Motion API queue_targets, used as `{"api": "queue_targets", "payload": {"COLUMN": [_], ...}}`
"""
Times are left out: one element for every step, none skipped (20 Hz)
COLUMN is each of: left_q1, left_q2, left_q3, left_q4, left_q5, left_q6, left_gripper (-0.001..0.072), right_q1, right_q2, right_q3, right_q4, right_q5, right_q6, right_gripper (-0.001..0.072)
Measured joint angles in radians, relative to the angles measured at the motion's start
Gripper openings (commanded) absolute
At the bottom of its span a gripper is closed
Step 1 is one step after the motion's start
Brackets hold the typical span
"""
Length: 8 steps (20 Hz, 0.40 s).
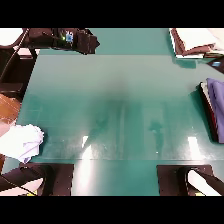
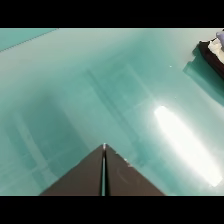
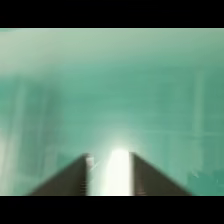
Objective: Fold the shirts.
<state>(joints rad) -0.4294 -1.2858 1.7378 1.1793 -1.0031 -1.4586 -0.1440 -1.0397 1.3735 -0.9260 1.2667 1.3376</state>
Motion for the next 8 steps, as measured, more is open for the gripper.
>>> {"api": "queue_targets", "payload": {"left_q1": [0.0, 0.0, 0.0, 0.0, 0.0, 0.0, 0.0, 0.0], "left_q2": [0.0, 0.0, 0.0, 0.0, 0.0, 0.0, 0.0, 0.0], "left_q3": [0.0, 0.0, 0.0, 0.0, 0.0, 0.0, 0.0, 0.0], "left_q4": [0.0, 0.0, 0.001, 0.001, 0.001, 0.001, 0.002, 0.001], "left_q5": [0.0, 0.0, 0.001, 0.001, 0.001, 0.001, 0.001, 0.001], "left_q6": [0.0, 0.0, 0.0, 0.0, 0.0, 0.0, 0.0, 0.0], "left_gripper": [0.0023, 0.0023, 0.0022, 0.0022, 0.0022, 0.0022, 0.0023, 0.0022], "right_q1": [0.055, 0.106, 0.145, 0.18, 0.204, 0.222, 0.235, 0.244], "right_q2": [0.0, 0.0, 0.0, 0.0, 0.0, 0.0, 0.0, 0.0], "right_q3": [0.0, 0.001, 0.002, 0.002, 0.002, 0.002, 0.002, 0.002], "right_q4": [0.002, 0.003, 0.004, 0.006, 0.006, 0.006, 0.006, 0.006], "right_q5": [-0.008, -0.012, -0.019, -0.022, -0.026, -0.03, -0.031, -0.033], "right_q6": [0.0, 0.0, -0.001, -0.002, -0.002, -0.003, -0.004, -0.004], "right_gripper": [0.0017, 0.0017, 0.0017, 0.0017, 0.0017, 0.0017, 0.0018, 0.0017]}}
